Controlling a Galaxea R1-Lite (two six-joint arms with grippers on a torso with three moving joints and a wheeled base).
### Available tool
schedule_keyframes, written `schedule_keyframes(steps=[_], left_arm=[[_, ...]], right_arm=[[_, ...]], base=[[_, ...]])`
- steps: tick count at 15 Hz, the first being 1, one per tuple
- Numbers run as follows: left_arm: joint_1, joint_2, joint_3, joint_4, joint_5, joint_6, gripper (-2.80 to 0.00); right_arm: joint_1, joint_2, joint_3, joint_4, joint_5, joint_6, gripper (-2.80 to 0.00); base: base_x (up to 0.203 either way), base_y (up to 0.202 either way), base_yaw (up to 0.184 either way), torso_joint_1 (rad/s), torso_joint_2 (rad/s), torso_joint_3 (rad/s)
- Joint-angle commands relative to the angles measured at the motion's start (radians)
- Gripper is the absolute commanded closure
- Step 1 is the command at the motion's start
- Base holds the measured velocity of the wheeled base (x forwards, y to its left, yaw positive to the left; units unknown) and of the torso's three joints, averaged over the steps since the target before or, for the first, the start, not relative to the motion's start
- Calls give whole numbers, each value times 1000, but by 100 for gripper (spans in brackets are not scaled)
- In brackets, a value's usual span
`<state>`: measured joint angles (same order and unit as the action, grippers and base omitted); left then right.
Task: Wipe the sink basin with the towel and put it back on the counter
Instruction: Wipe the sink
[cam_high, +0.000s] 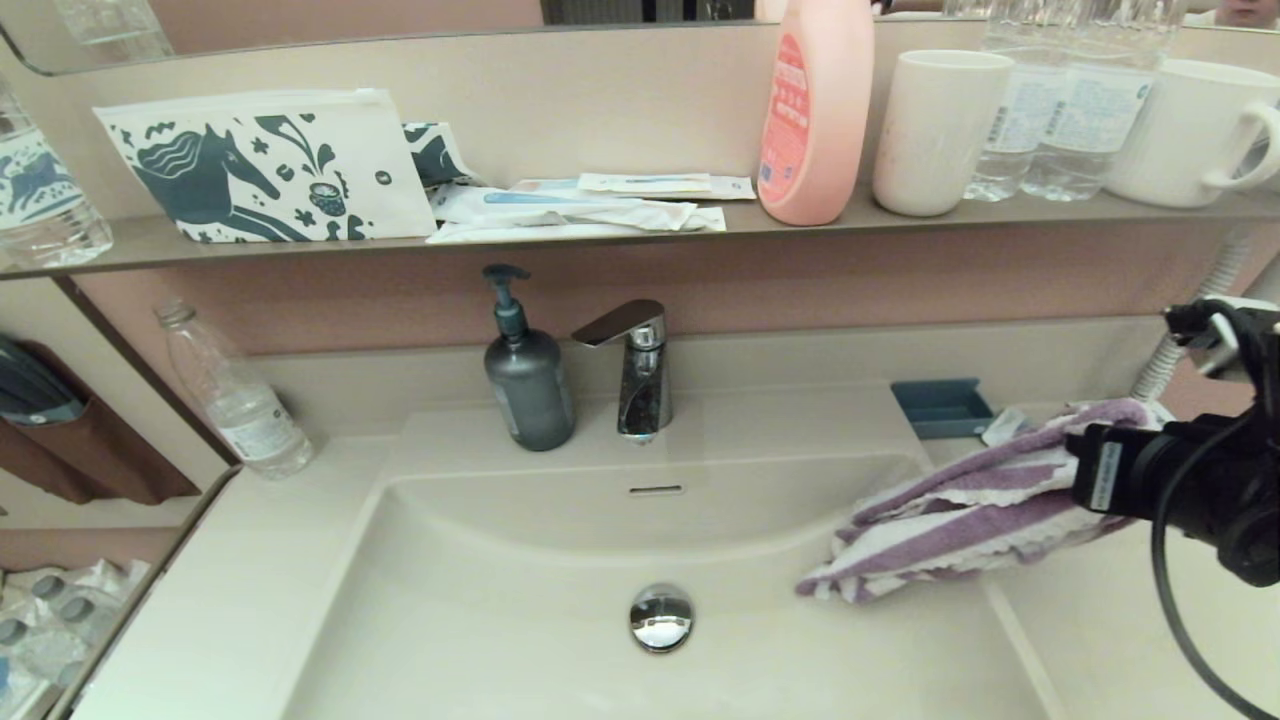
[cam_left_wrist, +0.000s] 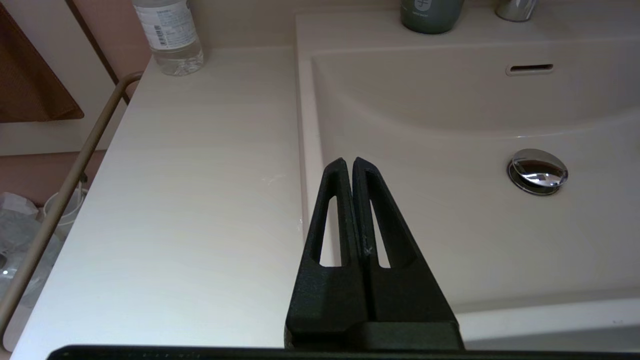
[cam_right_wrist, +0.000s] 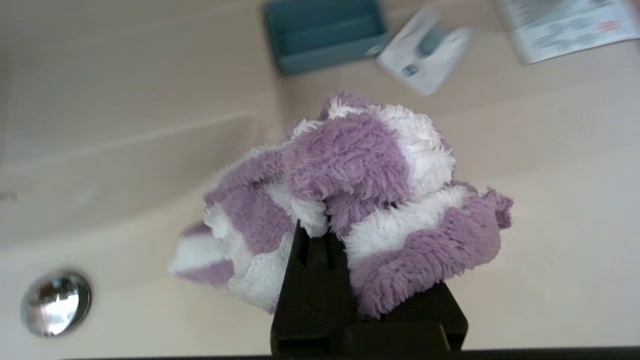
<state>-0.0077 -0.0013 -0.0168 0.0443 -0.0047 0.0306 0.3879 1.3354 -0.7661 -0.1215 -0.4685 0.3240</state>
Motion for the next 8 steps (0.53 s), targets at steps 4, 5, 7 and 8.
schedule_keyframes(steps=[4,5,7,8], left_arm=[[0,1,0,0,0,0,0],[0,1,0,0,0,0,0],[0,1,0,0,0,2,0],[0,1,0,0,0,0,0]], right_arm=[[-231,-133,-140,148,74,0,0],[-316,-131,-200,199,118,-1,0],[-448,-103,-318,319,193,-5,0],[-489,-81,-361,365,210,-11,0]], base=[[0,0,0,0,0,0],[0,0,0,0,0,0],[0,0,0,0,0,0],[0,0,0,0,0,0]])
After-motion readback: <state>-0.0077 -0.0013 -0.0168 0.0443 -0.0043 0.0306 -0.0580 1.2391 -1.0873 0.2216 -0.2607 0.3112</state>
